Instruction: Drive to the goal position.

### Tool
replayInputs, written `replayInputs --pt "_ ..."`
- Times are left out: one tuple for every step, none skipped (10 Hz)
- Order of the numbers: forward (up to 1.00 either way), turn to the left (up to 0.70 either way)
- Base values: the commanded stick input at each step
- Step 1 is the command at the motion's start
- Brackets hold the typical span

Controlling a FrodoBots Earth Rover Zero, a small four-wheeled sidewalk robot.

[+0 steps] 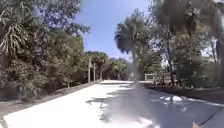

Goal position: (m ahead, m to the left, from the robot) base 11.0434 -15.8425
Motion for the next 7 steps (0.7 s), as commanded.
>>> replayInputs --pt "0.7 0.0" --pt "0.7 0.0" --pt "0.7 0.0" --pt "0.7 0.0" --pt "0.7 0.0" --pt "0.7 0.0" --pt "0.7 0.0"
